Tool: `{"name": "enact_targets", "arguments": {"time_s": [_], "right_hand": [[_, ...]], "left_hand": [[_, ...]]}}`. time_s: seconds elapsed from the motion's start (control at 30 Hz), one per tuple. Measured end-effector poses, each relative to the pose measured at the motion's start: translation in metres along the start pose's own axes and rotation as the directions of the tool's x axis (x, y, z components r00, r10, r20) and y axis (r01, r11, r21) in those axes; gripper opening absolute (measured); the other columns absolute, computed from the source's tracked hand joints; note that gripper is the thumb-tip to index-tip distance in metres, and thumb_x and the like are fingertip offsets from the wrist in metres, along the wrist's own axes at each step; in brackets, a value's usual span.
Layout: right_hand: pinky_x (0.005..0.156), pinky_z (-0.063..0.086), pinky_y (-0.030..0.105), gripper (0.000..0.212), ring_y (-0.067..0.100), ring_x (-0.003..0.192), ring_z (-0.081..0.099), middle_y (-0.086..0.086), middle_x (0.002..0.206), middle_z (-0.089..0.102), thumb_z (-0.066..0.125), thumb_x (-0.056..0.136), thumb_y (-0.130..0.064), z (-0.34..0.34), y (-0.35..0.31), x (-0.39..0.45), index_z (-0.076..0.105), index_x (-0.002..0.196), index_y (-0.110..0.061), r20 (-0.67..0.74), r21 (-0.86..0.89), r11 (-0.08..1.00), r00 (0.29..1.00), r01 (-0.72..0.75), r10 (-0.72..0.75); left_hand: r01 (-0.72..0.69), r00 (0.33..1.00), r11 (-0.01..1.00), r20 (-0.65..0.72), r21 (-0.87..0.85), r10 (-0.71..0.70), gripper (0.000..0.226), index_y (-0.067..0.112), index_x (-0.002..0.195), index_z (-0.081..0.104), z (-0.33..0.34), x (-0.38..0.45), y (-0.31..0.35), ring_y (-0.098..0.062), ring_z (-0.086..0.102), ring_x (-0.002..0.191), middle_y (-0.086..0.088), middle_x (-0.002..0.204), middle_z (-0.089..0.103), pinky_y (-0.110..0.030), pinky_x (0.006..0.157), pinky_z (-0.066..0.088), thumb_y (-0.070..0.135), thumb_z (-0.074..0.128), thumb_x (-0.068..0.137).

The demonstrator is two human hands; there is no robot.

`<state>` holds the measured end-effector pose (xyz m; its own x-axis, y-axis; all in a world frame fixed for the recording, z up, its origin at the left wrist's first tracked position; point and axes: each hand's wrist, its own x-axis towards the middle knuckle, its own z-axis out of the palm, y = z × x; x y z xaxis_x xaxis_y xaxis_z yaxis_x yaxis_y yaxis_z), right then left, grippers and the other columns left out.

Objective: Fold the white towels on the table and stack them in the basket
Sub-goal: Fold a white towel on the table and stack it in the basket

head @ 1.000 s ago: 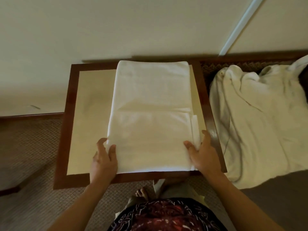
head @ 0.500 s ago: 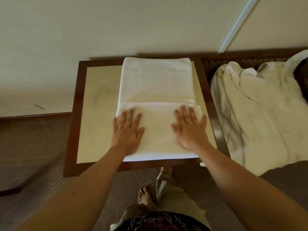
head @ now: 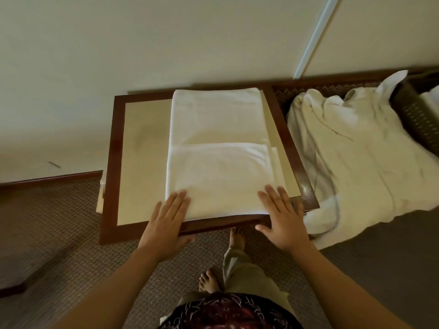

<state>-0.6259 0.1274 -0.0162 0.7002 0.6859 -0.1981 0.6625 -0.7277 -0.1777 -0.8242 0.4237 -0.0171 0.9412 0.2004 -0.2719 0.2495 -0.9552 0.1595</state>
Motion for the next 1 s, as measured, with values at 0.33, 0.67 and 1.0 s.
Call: {"name": "enact_targets", "arguments": {"time_s": [0.33,0.67,1.0], "right_hand": [[0.089,0.038,0.046,0.043,0.021,0.110,0.062,-0.014,0.115,0.069,0.074,0.074,-0.020,-0.023,0.012,-0.014,0.068,0.114,-0.034,-0.207,0.213,0.974,0.978,0.075,-0.030],[0.068,0.063,0.035,0.039,0.024,0.086,0.072,-0.002,0.095,0.075,0.085,0.075,0.002,-0.129,0.016,-0.023,0.072,0.108,-0.014,0.001,0.872,0.484,0.990,-0.070,0.141],[0.079,0.061,0.035,0.036,0.021,0.101,0.072,0.001,0.109,0.075,0.077,0.085,-0.008,-0.149,0.022,0.065,0.067,0.120,-0.009,-0.033,0.970,0.242,0.978,-0.019,0.206]], "left_hand": [[-0.106,0.932,0.934,-0.363,-0.342,-0.027,0.048,0.018,0.130,0.065,-0.011,-0.032,-0.014,-0.023,0.063,0.109,0.001,0.129,0.065,-0.053,0.092,0.057,0.022,0.067,0.083],[-0.015,0.759,0.462,-0.311,-0.887,-0.572,0.043,0.044,0.112,0.053,-0.105,-0.042,0.029,0.012,0.063,0.081,0.013,0.101,0.060,-0.012,0.059,0.054,0.016,0.075,0.089],[0.032,0.641,0.415,-0.300,-0.909,-0.707,0.025,0.029,0.121,0.058,-0.155,0.048,0.010,0.004,0.059,0.071,0.012,0.091,0.059,-0.019,0.057,0.046,0.037,0.065,0.098]]}}
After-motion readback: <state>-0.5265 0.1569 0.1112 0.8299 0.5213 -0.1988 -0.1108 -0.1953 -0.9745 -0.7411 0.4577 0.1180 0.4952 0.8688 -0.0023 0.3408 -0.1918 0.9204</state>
